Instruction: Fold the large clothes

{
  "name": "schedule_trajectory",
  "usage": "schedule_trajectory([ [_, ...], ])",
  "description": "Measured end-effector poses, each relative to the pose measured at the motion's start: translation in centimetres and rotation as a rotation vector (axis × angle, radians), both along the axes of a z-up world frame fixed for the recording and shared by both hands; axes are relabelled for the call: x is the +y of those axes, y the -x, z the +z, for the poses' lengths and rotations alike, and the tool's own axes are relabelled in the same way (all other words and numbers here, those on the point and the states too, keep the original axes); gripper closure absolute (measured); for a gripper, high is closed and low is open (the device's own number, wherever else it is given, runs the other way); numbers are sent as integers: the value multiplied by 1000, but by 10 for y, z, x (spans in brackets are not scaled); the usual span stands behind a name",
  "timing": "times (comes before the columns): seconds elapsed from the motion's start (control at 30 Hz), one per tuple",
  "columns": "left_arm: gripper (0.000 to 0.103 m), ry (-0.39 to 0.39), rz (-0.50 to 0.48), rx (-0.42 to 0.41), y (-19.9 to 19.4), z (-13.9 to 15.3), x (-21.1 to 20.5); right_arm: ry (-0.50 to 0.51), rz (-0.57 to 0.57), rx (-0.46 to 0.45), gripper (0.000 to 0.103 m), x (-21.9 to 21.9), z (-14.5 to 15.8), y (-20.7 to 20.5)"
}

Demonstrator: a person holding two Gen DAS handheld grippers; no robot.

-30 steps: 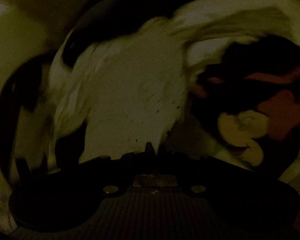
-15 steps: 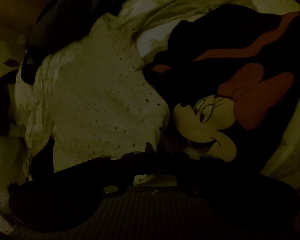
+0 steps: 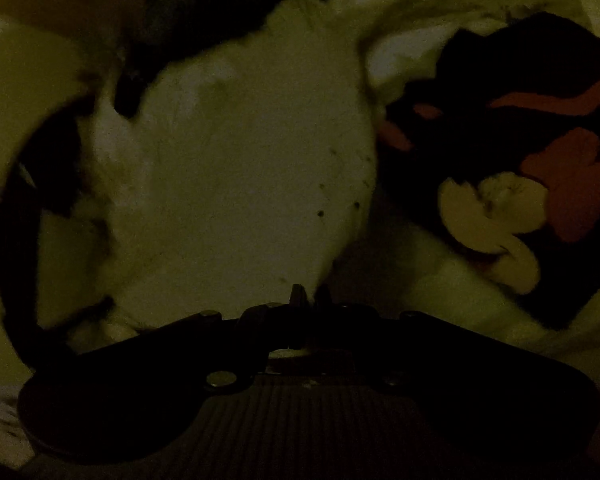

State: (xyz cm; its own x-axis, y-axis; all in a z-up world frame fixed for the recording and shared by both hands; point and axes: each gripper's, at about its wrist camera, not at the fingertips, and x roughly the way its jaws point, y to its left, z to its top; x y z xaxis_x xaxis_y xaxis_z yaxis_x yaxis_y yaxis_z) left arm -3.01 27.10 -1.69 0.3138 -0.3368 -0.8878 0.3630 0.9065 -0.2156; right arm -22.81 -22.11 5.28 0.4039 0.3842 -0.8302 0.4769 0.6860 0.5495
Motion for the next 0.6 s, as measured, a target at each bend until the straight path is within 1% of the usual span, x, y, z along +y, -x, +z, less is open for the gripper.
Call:
schedule_trajectory([
  [0.03, 43, -35, 50, 43, -4, -16, 3, 18, 8, 36, 96, 2, -8, 0],
  [0.1, 43, -55, 171, 123, -9, -45, 16, 43, -1, 108, 96, 2, -29, 0],
  [0.13, 43, -62, 230, 134, -9, -54, 21, 80, 5, 136, 96, 4, -35, -2],
  [0.17, 29, -67, 267, 137, -9, -58, 25, 122, 19, 160, 96, 6, -40, -4],
  [0.2, 24, -71, 317, 134, -8, -61, 31, 161, 30, 170, 96, 9, -42, -6],
  [0.27, 6, -61, 371, 118, -4, -60, 39, 184, 31, 173, 96, 10, -43, -8],
  [0.3, 1, -48, 380, 107, -2, -58, 43, 180, 30, 176, 96, 10, -44, -8],
  [0.33, 0, -47, 383, 97, 0, -56, 46, 179, 32, 177, 96, 11, -44, -8],
  [0.5, 0, -135, 345, 57, 8, -53, 44, 222, 65, 195, 96, 14, -43, -10],
  [0.6, 0, -125, 295, 51, 9, -54, 36, 276, 103, 206, 96, 23, -48, -15],
])
